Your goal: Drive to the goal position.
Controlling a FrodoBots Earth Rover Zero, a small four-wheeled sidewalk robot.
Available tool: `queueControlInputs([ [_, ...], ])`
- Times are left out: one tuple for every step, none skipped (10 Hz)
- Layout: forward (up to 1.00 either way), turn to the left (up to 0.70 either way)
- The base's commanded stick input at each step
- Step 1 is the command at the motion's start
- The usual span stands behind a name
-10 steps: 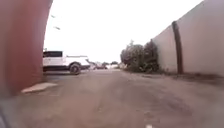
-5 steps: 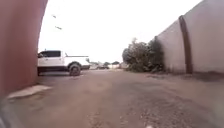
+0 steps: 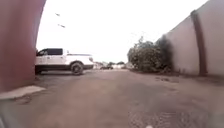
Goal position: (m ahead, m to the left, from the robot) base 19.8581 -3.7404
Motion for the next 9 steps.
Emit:
queueControlInputs([
  [1.00, 0.00],
  [1.00, 0.00],
  [1.00, 0.00],
  [1.00, 0.00],
  [1.00, 0.00],
  [1.00, 0.00],
  [1.00, 0.00],
  [1.00, 0.00],
  [1.00, 0.00],
])
